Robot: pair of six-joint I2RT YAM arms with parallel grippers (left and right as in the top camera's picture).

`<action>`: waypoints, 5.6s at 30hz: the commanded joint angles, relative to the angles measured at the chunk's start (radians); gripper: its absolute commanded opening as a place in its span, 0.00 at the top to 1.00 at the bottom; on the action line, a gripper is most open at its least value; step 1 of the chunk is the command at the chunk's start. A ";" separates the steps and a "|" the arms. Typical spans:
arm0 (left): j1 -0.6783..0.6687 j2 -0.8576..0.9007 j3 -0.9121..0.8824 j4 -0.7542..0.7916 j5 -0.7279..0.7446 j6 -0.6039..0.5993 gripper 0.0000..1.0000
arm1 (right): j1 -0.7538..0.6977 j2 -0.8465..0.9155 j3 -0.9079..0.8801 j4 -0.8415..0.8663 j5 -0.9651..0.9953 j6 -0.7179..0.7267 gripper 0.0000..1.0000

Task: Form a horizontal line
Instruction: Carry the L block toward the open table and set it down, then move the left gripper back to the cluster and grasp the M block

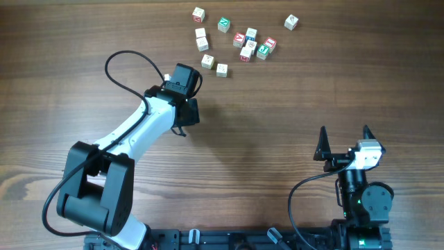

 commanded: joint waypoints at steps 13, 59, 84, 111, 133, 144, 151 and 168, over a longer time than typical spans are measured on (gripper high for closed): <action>-0.001 0.000 -0.059 0.045 -0.017 0.084 0.68 | -0.002 -0.005 -0.001 0.003 -0.010 -0.012 0.00; 0.175 -0.028 0.588 -0.089 0.031 0.114 0.96 | -0.002 -0.005 -0.001 0.003 -0.010 -0.012 0.00; 0.095 0.542 0.661 0.475 0.197 0.107 0.34 | -0.002 -0.005 -0.001 0.003 -0.010 -0.011 0.00; 0.081 0.628 0.661 0.467 0.117 0.104 0.28 | -0.002 -0.005 -0.001 0.003 -0.010 -0.011 0.00; 0.104 0.595 0.661 0.466 -0.080 0.111 0.69 | -0.002 -0.005 -0.001 0.003 -0.010 -0.011 0.00; 0.104 0.437 0.661 0.048 0.015 0.106 0.72 | -0.002 -0.005 -0.001 0.003 -0.010 -0.011 0.00; 0.104 0.446 0.603 -0.010 0.041 0.103 0.73 | -0.002 -0.005 -0.001 0.003 -0.010 -0.011 0.00; 0.104 0.447 0.562 -0.005 0.043 0.103 0.62 | -0.002 -0.005 -0.001 0.003 -0.010 -0.012 0.00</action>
